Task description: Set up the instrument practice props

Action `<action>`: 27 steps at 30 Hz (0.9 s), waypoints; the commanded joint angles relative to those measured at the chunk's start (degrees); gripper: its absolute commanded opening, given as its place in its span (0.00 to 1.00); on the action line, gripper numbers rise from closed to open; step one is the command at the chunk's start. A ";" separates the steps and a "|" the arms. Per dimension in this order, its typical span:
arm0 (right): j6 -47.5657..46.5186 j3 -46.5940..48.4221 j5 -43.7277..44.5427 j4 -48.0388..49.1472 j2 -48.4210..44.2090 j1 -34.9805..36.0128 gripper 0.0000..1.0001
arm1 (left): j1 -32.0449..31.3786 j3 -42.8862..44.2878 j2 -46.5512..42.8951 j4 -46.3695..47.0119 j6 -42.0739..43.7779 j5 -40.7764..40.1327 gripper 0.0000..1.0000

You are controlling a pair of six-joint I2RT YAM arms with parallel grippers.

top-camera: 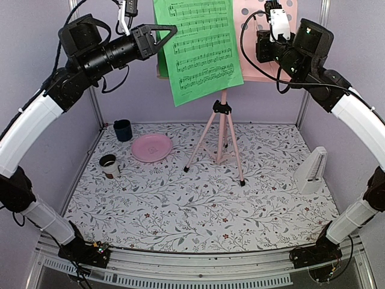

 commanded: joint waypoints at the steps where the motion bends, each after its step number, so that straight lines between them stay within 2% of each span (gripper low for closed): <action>1: 0.07 -1.63 -1.20 4.02 -1.30 -0.62 0.00 | 0.61 4.31 2.26 1.93 3.09 -1.01 0.00; 9: 0.71 -5.49 -3.48 7.99 -2.99 -0.75 0.00 | 0.73 15.33 9.74 -1.66 5.63 -1.42 0.00; 15: 0.70 -8.25 -4.87 12.11 -4.18 -0.98 0.00 | 1.14 20.08 13.97 -2.21 7.78 -1.95 0.00; 27: 1.94 -10.04 -14.39 13.71 -4.65 -1.28 0.00 | 1.59 30.90 23.09 -2.91 10.76 1.25 0.00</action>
